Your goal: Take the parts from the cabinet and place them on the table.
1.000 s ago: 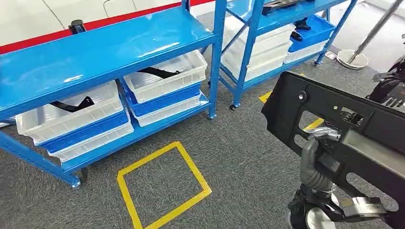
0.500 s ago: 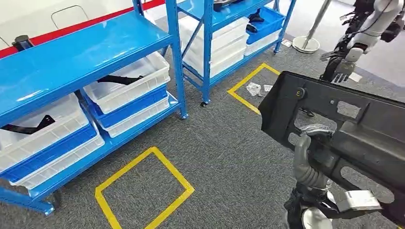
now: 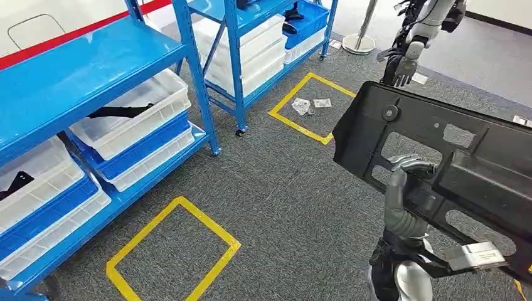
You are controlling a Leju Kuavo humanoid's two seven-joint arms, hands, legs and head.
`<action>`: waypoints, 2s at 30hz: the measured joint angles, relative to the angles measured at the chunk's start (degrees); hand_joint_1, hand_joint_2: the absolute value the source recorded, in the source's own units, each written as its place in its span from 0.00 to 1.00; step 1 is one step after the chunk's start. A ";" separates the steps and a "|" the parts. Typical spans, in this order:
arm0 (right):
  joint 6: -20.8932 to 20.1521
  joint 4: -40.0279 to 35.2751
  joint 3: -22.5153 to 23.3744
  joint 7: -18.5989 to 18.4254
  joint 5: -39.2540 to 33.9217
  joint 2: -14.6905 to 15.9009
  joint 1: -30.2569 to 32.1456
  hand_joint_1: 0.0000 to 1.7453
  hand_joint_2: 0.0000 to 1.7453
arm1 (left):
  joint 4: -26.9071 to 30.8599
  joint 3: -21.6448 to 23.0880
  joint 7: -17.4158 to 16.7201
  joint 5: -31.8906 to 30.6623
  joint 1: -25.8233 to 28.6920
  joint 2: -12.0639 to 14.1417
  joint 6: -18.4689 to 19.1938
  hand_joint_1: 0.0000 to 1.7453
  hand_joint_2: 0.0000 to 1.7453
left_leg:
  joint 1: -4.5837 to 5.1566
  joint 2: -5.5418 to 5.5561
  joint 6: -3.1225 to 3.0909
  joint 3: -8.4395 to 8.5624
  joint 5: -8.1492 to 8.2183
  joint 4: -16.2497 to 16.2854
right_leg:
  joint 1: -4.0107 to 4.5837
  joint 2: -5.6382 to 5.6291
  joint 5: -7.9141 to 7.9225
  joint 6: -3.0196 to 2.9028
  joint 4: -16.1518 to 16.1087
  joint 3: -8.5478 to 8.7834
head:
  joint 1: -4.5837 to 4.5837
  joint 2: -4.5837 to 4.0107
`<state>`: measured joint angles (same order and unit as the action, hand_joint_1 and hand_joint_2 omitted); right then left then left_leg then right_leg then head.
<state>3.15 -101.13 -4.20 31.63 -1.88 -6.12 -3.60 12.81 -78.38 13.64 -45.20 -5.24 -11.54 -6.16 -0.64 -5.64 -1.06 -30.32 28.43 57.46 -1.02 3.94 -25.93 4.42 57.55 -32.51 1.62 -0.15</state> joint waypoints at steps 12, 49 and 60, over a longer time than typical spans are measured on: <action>1.51 4.11 -1.60 0.68 -2.16 -0.04 -0.52 1.00 1.00 | 0.39 0.09 -2.82 -2.10 0.81 0.96 -0.88 0.00 1.00 | -0.47 6.33 0.47 -5.64 3.12 10.96 | 0.02 -8.05 0.49 -3.64 0.14 -0.49 | -1.09 0.00; 3.61 -2.60 3.61 5.55 -4.94 1.86 12.65 1.00 1.00 | -0.83 3.28 -4.74 -6.19 0.08 3.23 1.38 0.00 1.00 | 1.30 10.55 -2.68 -1.33 -0.02 1.06 | -0.22 -12.25 0.63 -2.55 1.05 -2.05 | -1.27 0.00; 8.68 -5.62 -4.09 5.84 -3.39 2.84 17.12 1.00 1.00 | -0.85 3.39 -5.09 -5.09 0.05 4.04 -0.41 0.00 1.00 | 0.30 1.06 -1.61 0.31 -0.63 -0.94 | -0.84 -2.19 -1.17 0.78 3.25 -2.08 | -0.72 0.00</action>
<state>11.83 -106.75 -8.29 37.46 -5.27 -3.28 13.52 11.96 -74.99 8.55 -50.29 -5.19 -7.50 -6.58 -0.34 -4.58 -2.67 -30.02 27.79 56.52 -1.86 1.76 -27.09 5.20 60.80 -34.59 0.90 -0.15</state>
